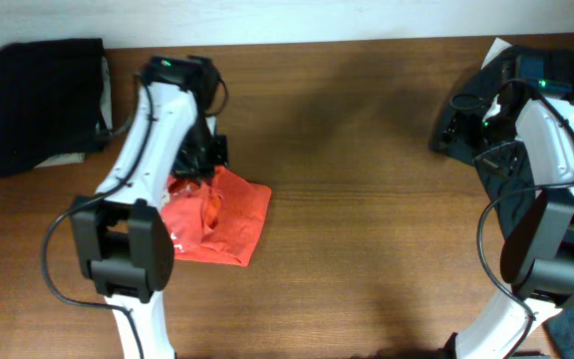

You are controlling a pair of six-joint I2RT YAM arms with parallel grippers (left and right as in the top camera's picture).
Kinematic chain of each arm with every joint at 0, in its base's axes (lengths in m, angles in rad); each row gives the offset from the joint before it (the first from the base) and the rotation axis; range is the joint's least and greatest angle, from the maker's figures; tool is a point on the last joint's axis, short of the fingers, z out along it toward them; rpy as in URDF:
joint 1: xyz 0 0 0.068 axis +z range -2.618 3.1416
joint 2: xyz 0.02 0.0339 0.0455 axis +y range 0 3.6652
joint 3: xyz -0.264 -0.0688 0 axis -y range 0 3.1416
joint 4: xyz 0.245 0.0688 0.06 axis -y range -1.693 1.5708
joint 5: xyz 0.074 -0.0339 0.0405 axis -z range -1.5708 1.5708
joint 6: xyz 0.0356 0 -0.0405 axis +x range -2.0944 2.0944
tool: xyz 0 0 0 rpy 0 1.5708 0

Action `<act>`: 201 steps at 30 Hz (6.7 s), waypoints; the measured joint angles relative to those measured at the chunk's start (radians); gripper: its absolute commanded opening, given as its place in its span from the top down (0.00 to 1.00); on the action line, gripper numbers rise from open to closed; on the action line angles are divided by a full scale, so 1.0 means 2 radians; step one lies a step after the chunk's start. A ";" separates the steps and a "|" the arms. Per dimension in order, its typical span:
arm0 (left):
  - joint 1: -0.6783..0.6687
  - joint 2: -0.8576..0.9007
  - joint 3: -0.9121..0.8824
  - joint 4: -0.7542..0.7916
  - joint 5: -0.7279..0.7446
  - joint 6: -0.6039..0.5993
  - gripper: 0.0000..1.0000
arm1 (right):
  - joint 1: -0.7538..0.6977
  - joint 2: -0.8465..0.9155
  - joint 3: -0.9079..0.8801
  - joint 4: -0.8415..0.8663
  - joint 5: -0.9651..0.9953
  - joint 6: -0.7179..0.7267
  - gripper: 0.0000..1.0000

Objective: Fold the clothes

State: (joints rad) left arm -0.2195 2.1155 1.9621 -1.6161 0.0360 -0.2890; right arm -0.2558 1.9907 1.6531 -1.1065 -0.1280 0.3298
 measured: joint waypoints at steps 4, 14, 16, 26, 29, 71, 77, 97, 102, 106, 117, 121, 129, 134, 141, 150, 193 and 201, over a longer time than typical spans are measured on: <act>-0.029 0.002 -0.113 0.063 0.006 0.000 0.91 | 0.000 0.000 0.000 0.000 0.000 0.000 0.01; -0.057 0.002 -0.124 0.099 0.123 0.034 0.61 | 0.000 0.000 0.000 0.001 0.000 0.000 0.01; -0.057 0.004 -0.064 0.065 0.129 0.052 0.01 | 0.000 0.000 0.000 0.000 0.000 0.000 0.01; 0.144 0.003 0.033 -0.002 0.047 0.068 0.01 | 0.000 0.000 0.000 0.001 0.000 0.000 0.01; 0.136 0.003 0.004 0.060 0.090 0.126 0.01 | 0.000 0.000 0.000 0.000 0.000 0.000 0.01; -0.016 0.027 -0.042 0.147 0.270 0.155 1.00 | 0.000 0.000 0.000 0.001 0.000 0.000 0.01; -0.081 0.028 -0.040 0.191 0.278 0.118 0.27 | 0.000 0.000 0.000 0.001 0.000 0.000 0.01; -0.030 -0.105 -0.037 -0.035 0.097 0.110 0.01 | 0.000 0.000 0.000 0.001 0.000 0.000 0.01; -0.030 -0.105 -0.040 -0.035 0.084 0.110 0.01 | 0.000 0.000 0.000 0.001 0.000 0.000 0.01; -0.019 -0.105 -0.040 -0.028 0.057 0.108 0.01 | 0.000 0.000 0.000 0.001 0.000 0.000 0.01; 0.031 -0.113 -0.284 0.102 0.119 0.108 0.01 | 0.000 0.000 0.000 0.000 0.000 0.000 0.01; 0.029 -0.113 -0.291 0.119 0.123 0.108 0.10 | 0.000 0.000 0.000 0.001 0.000 0.000 0.01; -0.035 -0.113 -0.292 0.125 0.157 0.108 1.00 | 0.000 0.000 0.000 0.001 0.000 0.000 0.02; -0.118 -0.113 -0.292 0.105 0.169 0.080 0.72 | 0.000 0.000 0.000 0.001 0.000 0.000 0.01; -0.134 -0.113 -0.210 0.094 0.143 0.088 0.52 | 0.000 0.000 0.000 0.001 0.000 0.000 0.01; -0.140 -0.036 -0.187 0.185 0.053 0.065 0.55 | 0.000 0.000 0.000 0.001 0.000 0.000 0.01; -0.139 0.090 0.198 0.110 0.043 0.083 0.01 | 0.000 0.000 0.000 0.001 0.000 0.000 0.01; 0.050 0.090 0.198 0.109 -0.051 0.107 0.01 | 0.000 0.000 0.000 0.001 0.000 0.000 0.01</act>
State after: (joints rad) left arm -0.1196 2.2948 2.3589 -1.3972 -0.0662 -0.0742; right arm -0.2558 1.9907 1.6531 -1.1046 -0.1276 0.3294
